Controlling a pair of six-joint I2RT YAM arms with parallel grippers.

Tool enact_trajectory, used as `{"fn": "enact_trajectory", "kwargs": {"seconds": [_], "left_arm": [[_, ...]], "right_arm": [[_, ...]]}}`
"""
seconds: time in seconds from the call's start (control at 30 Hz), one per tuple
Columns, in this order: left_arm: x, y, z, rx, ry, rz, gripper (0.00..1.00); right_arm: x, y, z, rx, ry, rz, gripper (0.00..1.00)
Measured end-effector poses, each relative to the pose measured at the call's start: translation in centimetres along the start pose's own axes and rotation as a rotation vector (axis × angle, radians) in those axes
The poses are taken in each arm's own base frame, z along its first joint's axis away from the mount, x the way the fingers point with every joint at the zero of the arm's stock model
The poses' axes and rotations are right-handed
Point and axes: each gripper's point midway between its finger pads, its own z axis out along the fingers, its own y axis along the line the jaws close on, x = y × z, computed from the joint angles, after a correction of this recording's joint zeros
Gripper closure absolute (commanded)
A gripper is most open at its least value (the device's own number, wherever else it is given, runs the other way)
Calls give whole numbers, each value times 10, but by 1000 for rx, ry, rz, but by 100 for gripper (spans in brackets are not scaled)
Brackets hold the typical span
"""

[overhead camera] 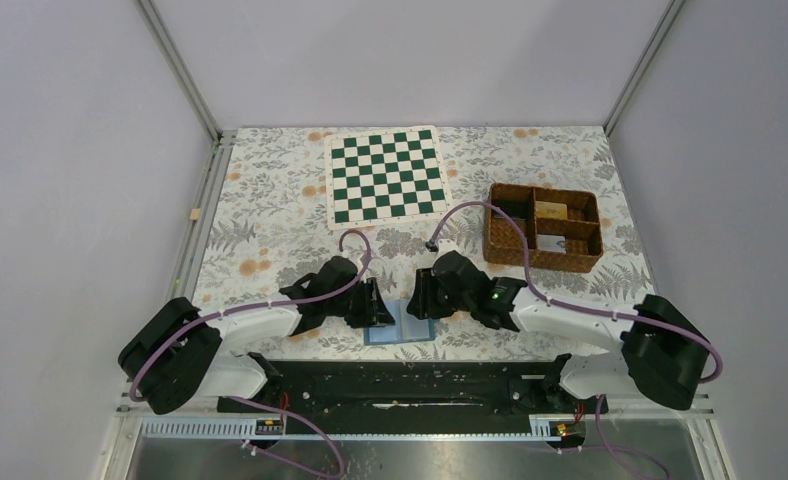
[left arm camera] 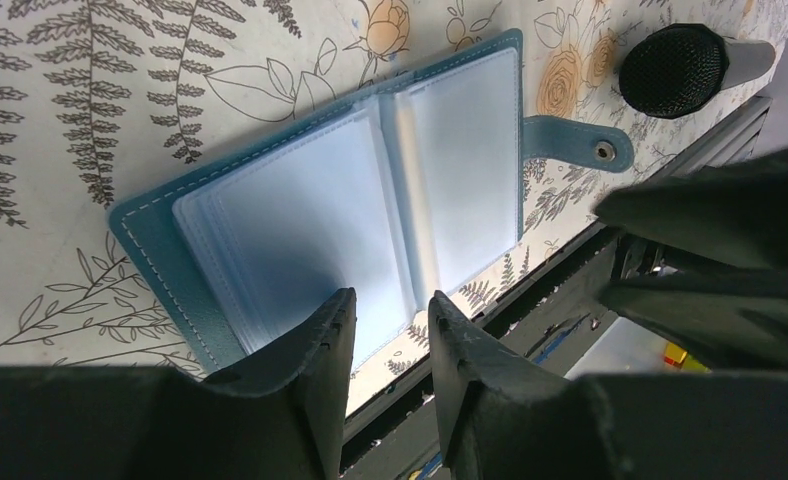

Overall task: Take the credit cards out of the card holder
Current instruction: Remove the credit card from the card holder.

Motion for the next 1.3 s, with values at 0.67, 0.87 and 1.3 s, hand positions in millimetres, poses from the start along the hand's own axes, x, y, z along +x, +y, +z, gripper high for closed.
{"fn": "enact_trajectory", "kwargs": {"seconds": [0.67, 0.87, 1.3], "left_arm": [[6, 2, 0, 1, 9, 7, 66], [9, 4, -1, -1, 13, 7, 66], [11, 4, 0, 1, 13, -5, 66]], "right_arm": [[27, -39, 28, 162, 77, 22, 48], [30, -43, 29, 179, 85, 25, 48], [37, -35, 36, 112, 88, 75, 49]]}}
